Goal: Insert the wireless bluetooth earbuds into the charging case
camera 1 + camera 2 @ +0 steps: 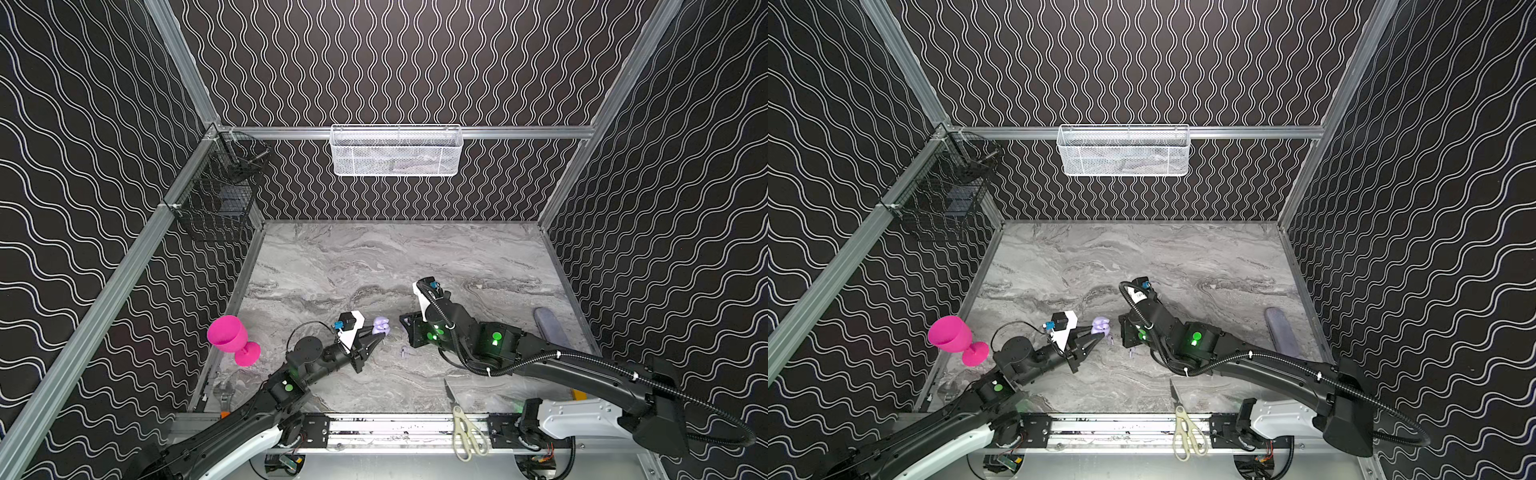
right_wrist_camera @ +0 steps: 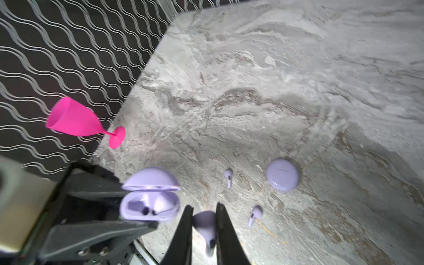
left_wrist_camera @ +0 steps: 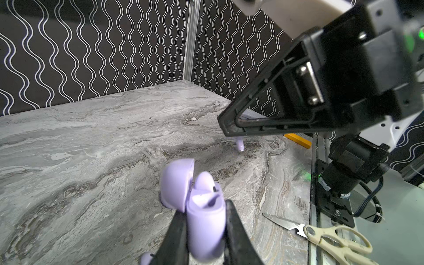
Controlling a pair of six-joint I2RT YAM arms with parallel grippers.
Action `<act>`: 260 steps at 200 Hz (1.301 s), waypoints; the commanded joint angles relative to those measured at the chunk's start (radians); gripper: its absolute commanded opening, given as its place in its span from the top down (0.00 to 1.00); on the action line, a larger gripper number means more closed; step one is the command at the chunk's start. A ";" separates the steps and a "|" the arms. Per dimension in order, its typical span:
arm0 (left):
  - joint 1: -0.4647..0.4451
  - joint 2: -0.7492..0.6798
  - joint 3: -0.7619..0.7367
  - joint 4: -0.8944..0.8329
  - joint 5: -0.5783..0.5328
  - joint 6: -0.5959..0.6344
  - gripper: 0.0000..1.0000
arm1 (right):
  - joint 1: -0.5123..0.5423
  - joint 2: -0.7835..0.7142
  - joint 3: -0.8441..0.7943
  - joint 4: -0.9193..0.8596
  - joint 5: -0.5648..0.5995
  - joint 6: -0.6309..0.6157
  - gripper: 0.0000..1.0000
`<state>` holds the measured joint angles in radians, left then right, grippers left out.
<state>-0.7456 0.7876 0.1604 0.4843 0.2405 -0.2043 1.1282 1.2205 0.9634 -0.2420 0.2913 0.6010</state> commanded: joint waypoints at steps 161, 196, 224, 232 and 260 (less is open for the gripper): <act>0.009 0.002 0.001 0.042 0.013 -0.004 0.85 | 0.033 0.019 -0.061 0.328 -0.009 -0.085 0.87; 0.011 -0.007 0.000 0.037 0.011 -0.005 0.86 | 0.033 0.036 -0.058 0.345 -0.020 -0.077 0.87; 0.011 -0.001 0.001 0.040 0.011 -0.004 0.85 | 0.035 0.049 -0.063 0.372 -0.042 -0.062 0.87; 0.011 -0.003 0.000 0.039 0.012 -0.004 0.85 | 0.036 0.051 -0.065 0.377 -0.044 -0.057 0.87; 0.012 -0.010 -0.001 0.036 0.010 -0.004 0.85 | 0.038 0.054 -0.080 0.410 -0.053 -0.042 0.87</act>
<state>-0.7376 0.7807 0.1593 0.4923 0.2447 -0.2066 1.1637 1.2716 0.8917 0.0986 0.2516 0.5350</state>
